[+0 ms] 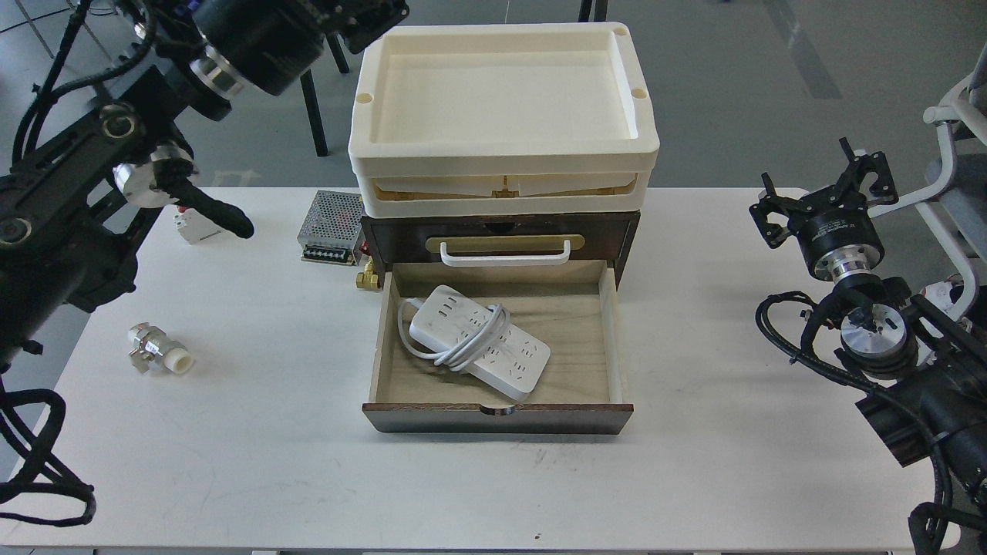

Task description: Put charging cable into cabinet

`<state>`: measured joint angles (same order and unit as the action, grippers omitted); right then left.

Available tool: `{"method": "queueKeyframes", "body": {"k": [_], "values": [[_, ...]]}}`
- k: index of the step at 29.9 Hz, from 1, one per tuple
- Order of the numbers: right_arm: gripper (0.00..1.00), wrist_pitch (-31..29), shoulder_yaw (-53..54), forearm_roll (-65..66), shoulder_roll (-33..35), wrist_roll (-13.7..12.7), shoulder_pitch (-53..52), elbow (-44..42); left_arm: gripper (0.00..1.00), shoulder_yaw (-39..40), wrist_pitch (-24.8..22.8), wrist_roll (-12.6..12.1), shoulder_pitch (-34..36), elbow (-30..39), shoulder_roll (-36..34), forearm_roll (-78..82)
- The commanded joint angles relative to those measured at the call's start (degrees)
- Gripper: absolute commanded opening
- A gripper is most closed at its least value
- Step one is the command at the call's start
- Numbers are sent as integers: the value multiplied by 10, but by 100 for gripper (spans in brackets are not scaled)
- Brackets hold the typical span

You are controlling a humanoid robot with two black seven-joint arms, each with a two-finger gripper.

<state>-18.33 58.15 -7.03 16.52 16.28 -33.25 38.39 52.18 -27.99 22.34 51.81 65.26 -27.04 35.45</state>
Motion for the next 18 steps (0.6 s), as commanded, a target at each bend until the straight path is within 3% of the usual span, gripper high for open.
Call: {"method": "queueKeyframes", "body": {"k": [1,7,10,12,18], "values": [[100,1,1,-1,-2,-17,-2,0,99,45,0,-16,-6,-59,-1,-75],[100,0,3,-2,-2,-23,-2,0,99,52,0,-29,-23,-216,-20,-287],[100,-7,2,-3,1,-25,1,2,99,49,0,-70,-37,-286,-16,-361],[100,-7,3,-4,0,-25,2,2,99,49,0,-84,-63,-298,-13,-374],[100,-5,7,-4,0,-24,3,-1,100,48,0,-84,-142,-306,-1,-376]]}}
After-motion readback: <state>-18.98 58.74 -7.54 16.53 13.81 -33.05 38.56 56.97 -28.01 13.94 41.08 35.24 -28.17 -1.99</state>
